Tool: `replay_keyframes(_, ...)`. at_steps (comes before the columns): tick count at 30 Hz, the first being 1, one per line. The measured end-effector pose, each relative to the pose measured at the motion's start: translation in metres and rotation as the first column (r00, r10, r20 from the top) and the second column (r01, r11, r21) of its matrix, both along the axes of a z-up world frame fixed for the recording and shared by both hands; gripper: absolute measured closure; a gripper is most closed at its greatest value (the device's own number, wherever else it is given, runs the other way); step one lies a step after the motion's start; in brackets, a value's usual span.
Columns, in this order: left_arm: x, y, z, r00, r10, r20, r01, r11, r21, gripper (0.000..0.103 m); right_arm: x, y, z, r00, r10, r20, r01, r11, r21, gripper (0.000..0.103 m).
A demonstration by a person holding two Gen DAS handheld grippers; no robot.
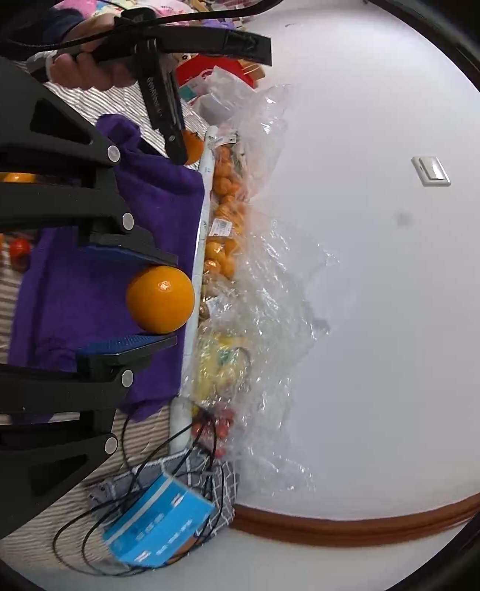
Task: Organize fruits
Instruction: 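Grasp and lift the orange with the right tool while the left tool grasps the mandarin, then release the orange onto the purple towel with the right tool while the left tool lowers the mandarin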
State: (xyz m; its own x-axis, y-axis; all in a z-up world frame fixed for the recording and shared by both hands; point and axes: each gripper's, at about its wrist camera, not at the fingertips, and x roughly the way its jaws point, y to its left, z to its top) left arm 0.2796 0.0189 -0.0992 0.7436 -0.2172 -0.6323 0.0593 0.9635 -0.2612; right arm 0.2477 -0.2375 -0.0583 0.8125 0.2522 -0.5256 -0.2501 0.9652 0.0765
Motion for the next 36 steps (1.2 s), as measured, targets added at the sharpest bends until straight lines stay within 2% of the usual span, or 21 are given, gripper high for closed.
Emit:
replay_keyframes(8,0.000,-0.004,-0.031,1.000,0.001,-0.023,0.000,0.999,0.045,0.062,0.022,-0.014,-0.035,0.998,-0.005,-0.063,0.007,1.000,0.030,0.068)
replay_keyframes(16,0.004,-0.001,-0.040,0.999,0.008,-0.038,-0.007,0.999,0.036,0.062,0.033,-0.034,-0.049,0.992,-0.079,-0.095,0.082,0.996,0.022,0.068)
replay_keyframes(19,0.007,0.000,-0.043,0.999,0.012,-0.053,-0.010,0.999,0.041,0.062,0.035,-0.036,-0.054,0.991,-0.081,-0.107,0.083,0.996,0.021,0.068)
replay_keyframes(26,0.010,0.000,-0.052,0.995,0.000,-0.098,0.000,1.000,0.000,0.062,0.037,-0.030,-0.067,0.989,-0.072,-0.129,0.072,0.997,-0.011,0.068)
replay_keyframes(36,0.012,-0.012,-0.060,0.993,0.019,-0.113,-0.007,0.994,0.105,0.062,0.044,-0.017,-0.086,0.982,-0.048,-0.181,0.040,0.998,-0.046,0.068)
